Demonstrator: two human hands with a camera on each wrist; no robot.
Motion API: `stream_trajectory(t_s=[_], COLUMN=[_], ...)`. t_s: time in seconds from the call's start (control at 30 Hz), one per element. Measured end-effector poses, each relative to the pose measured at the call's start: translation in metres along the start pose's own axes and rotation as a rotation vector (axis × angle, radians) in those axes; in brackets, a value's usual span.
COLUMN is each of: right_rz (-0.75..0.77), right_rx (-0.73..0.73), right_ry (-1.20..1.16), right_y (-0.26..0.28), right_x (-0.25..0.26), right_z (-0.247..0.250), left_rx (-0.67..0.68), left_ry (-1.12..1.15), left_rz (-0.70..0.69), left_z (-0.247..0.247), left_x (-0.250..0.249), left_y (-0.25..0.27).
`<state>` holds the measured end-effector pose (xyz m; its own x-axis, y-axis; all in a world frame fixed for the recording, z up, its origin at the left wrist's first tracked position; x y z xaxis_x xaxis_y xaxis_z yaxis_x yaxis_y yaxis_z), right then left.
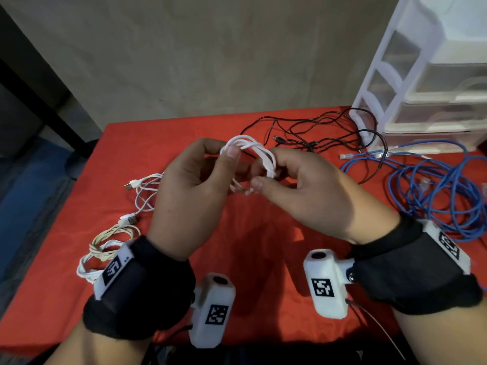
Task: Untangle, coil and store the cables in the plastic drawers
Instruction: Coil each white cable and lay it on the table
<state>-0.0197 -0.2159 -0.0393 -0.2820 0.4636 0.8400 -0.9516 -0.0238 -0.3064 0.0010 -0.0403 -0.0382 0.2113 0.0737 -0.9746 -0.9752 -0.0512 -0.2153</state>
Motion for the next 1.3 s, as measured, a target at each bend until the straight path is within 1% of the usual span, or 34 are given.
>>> stream_trajectory(t_s=[0.07, 0.13, 0.27, 0.37, 0.43, 0.6, 0.7, 0.8, 0.93, 1.0, 1.03, 1.1, 1.2, 1.23, 1.3], right_rz=[-0.07, -0.101, -0.18, -0.236, -0.241, -0.154, -0.088, -0.045, 0.002, 0.064, 0.11, 0.205, 0.302, 0.312, 0.28], right_rx=[-0.018, -0.05, -0.126, -0.098, -0.057, 0.072, 0.143, 0.207, 0.247, 0.26, 0.263, 0.294, 0.439, 0.48, 0.501], right_ry=[-0.172, -0.269, -0.376, -0.436, -0.435, -0.39, -0.322, -0.26, -0.174, -0.095, -0.008, 0.292, 0.777, 0.869, 0.905], right_y=[0.002, 0.003, -0.001, 0.0, 0.002, 0.007, 0.007, 0.001, -0.018, -0.031, -0.038, -0.05, -0.06, -0.063, -0.07], right_x=[-0.001, -0.001, -0.002, -0.003, -0.001, 0.02, 0.042, 0.063, 0.081, 0.077, 0.073, 0.06, 0.042, 0.037, 0.031], right_z=[-0.004, -0.007, -0.006, -0.007, -0.01, -0.026, -0.048, -0.078, -0.127, -0.153, -0.164, -0.182, -0.197, -0.201, -0.204], left_rx=[0.029, 0.027, 0.015, 0.059, 0.118, 0.298, 0.389, 0.406, 0.384, 0.345, 0.314, 0.22, 0.084, 0.061, 0.035], left_ry=[0.021, 0.038, 0.032, 0.004, -0.084, -0.252, -0.452, -0.651, -0.885, -0.973, -1.017, -1.098, -1.165, -1.191, -1.223], left_rz=[0.019, 0.043, 0.086, 0.101, 0.038, -0.088, -0.188, -0.274, -0.397, -0.455, -0.463, -0.459, -0.447, -0.439, -0.414], left_z=[0.004, 0.007, 0.009, 0.016, 0.027, 0.074, 0.111, 0.151, 0.202, 0.223, 0.233, 0.246, 0.254, 0.253, 0.247], left_x=[0.0, 0.003, 0.01, 0.01, 0.006, -0.018, -0.032, -0.043, -0.05, -0.041, -0.033, -0.014, 0.01, 0.014, 0.024], left_y=[-0.004, -0.005, -0.006, -0.01, -0.014, -0.015, -0.012, -0.014, -0.025, -0.029, -0.03, -0.032, -0.035, -0.035, -0.034])
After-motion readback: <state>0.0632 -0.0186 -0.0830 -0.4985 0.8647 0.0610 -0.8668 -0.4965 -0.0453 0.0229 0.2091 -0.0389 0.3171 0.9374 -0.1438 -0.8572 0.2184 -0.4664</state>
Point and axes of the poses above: each hand's wrist, its own y-axis away from the middle knuckle, its own z-axis out of the back of the hand, x = y × z, the point moved 1 cm from there along -y, towards the middle knuckle, and after that the axes turned 11 degrees about -x, right-handed, at the moved point
